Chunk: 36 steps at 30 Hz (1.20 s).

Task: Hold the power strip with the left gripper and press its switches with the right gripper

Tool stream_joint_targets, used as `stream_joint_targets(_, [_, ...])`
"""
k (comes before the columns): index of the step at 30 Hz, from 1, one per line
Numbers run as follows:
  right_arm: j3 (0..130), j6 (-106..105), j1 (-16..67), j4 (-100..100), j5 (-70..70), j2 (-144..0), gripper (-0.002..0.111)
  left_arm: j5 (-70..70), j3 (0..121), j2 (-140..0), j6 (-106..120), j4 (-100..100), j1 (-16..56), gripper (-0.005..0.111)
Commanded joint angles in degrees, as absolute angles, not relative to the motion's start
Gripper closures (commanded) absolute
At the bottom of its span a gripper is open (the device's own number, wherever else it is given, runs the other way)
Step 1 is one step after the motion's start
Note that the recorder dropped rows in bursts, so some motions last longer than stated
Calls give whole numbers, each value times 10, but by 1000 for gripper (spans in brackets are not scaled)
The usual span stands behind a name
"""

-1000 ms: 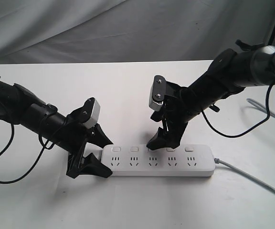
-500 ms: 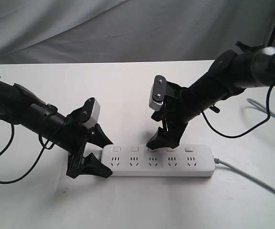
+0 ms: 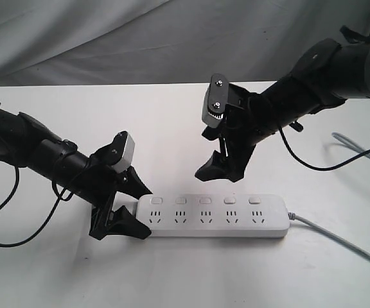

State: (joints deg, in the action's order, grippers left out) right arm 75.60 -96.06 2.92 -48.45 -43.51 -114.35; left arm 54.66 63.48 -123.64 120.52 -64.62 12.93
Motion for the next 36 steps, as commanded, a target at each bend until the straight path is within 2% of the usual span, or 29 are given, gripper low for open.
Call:
stream_joint_targets(1, [754,-958,28,-479,-444,-1138,25,539,637,-1239,1200,-642,133,107])
stream_joint_targets(10, [754,-896,17,-375,-451,-1138,25,539,637,-1239,1200,-642,133,107])
stream_joint_targets(14, [754,-896,-11,-383,-485,-1138,25,539,637,-1239,1200,-642,133,107])
stream_joint_targets(36, [749,-914,-12,-405,-486,-1175,25,539,637,-1239,1200,-642,133,107])
